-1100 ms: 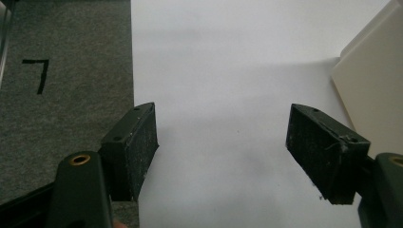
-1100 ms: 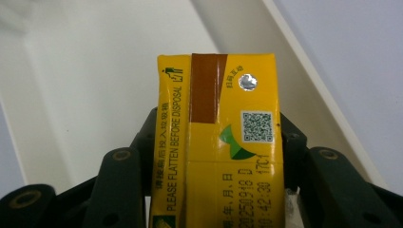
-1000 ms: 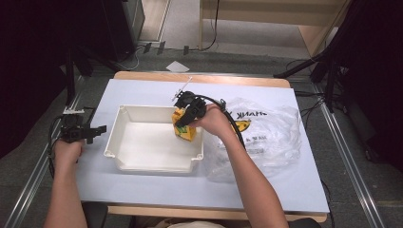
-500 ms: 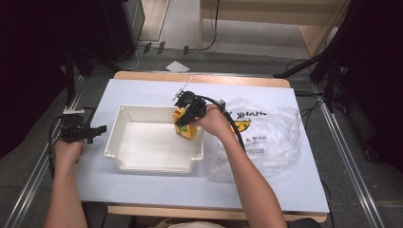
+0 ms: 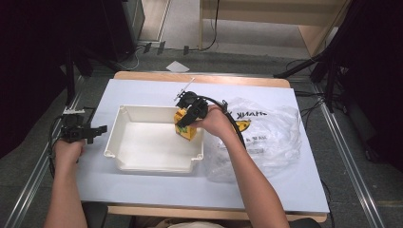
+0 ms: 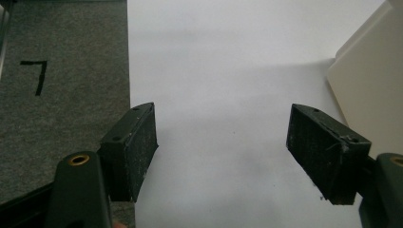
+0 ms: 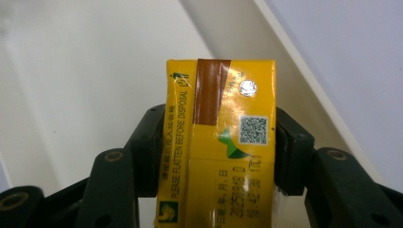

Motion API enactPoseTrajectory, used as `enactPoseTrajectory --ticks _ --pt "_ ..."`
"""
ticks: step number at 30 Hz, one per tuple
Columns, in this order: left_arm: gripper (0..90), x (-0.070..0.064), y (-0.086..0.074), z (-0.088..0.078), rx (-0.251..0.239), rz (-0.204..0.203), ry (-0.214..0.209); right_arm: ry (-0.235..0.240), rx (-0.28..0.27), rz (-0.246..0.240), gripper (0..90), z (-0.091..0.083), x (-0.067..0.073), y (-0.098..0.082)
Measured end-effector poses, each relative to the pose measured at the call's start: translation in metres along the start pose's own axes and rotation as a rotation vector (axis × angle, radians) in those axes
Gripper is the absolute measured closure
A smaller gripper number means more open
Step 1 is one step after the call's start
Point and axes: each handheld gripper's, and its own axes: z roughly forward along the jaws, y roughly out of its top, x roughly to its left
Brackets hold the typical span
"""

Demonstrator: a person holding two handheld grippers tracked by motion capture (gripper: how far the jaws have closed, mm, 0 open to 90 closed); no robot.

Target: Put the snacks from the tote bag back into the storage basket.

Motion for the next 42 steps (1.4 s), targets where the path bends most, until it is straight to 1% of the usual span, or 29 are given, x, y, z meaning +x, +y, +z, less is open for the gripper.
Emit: enactPoseTrajectory --ticks 1,2,3,5,6,8,9,11,13,14,16,18,21,23,24,28,29,31,32,34,36,39,40,42 --pt "26.5 0.0 0.0 0.0 0.007 0.005 0.0 0.007 -0.016 0.012 47.6 -0.005 0.0 0.0" --pt "26.5 -0.001 0.0 0.001 0.013 0.013 0.003 0.009 -0.03 0.013 47.3 -0.008 -0.001 -0.001" --pt "26.5 -0.001 0.0 0.001 0.013 0.013 0.003 0.009 -0.03 0.013 47.3 -0.008 -0.001 -0.001" --pt "26.4 -0.002 0.0 0.001 0.009 0.012 0.006 0.016 -0.048 0.018 46.6 -0.015 0.0 -0.002" --pt "26.4 -0.002 0.0 0.001 0.004 0.01 0.008 0.011 -0.056 0.02 46.2 -0.02 0.001 -0.003" --pt "26.3 -0.002 0.0 0.001 0.004 0.01 0.01 0.01 -0.057 0.017 46.0 -0.023 0.001 -0.004" --pt "26.3 -0.002 0.0 0.0 0.002 0.009 0.012 -0.008 -0.068 0.012 46.0 -0.028 0.001 -0.005" --pt "26.3 -0.002 0.0 0.0 0.003 0.008 0.009 -0.015 -0.069 0.013 46.0 -0.03 0.001 -0.006" --pt "26.3 -0.002 0.0 0.0 0.004 0.008 0.012 -0.003 -0.091 0.012 46.0 -0.036 0.001 -0.008" --pt "26.3 -0.002 0.0 0.0 0.003 0.007 0.008 -0.005 -0.102 0.025 46.0 -0.041 0.001 -0.009" --pt "26.2 -0.003 0.0 0.0 0.006 0.01 0.01 -0.005 -0.108 0.025 46.0 -0.043 0.001 -0.01" --pt "26.1 -0.003 0.0 0.0 0.011 0.016 0.01 0.015 -0.122 0.031 47.7 -0.048 0.002 -0.011" --pt "26.1 -0.003 0.0 0.0 0.01 0.015 0.01 0.015 -0.127 0.026 49.6 -0.053 0.005 -0.015" --pt "26.1 -0.003 0.0 0.0 0.01 0.016 0.01 0.02 -0.134 0.031 50.7 -0.055 0.007 -0.019" --pt "26.1 -0.003 0.0 0.0 0.011 0.016 0.011 0.045 -0.142 0.03 54.2 -0.056 0.009 -0.022" --pt "26.1 -0.004 0.0 0.0 0.012 0.018 0.016 0.062 -0.143 0.027 55.9 -0.054 0.012 -0.028" --pt "26.1 -0.004 -0.001 0.001 0.012 0.017 0.017 0.063 -0.154 0.031 57.7 -0.054 0.014 -0.031" --pt "26.1 -0.004 -0.001 0.001 0.013 0.017 0.018 0.066 -0.164 0.033 57.7 -0.053 0.014 -0.033" --pt "26.0 -0.004 -0.001 0.001 0.017 0.018 0.021 0.086 -0.182 0.048 58.9 -0.052 0.015 -0.037" --pt "26.0 -0.004 -0.001 0.001 0.017 0.018 0.019 0.095 -0.187 0.048 59.7 -0.051 0.016 -0.038" --pt "26.0 -0.004 -0.001 0.001 0.019 0.02 0.02 0.109 -0.203 0.061 62.6 -0.049 0.017 -0.042" --pt "26.0 -0.004 -0.001 0.001 0.02 0.02 0.022 0.118 -0.212 0.057 66.1 -0.048 0.019 -0.047" --pt "26.0 -0.004 -0.001 0.001 0.02 0.02 0.023 0.121 -0.229 0.054 70.2 -0.047 0.019 -0.05" --pt "25.9 -0.004 -0.001 0.001 0.021 0.021 0.025 0.125 -0.247 0.058 72.4 -0.047 0.018 -0.054"
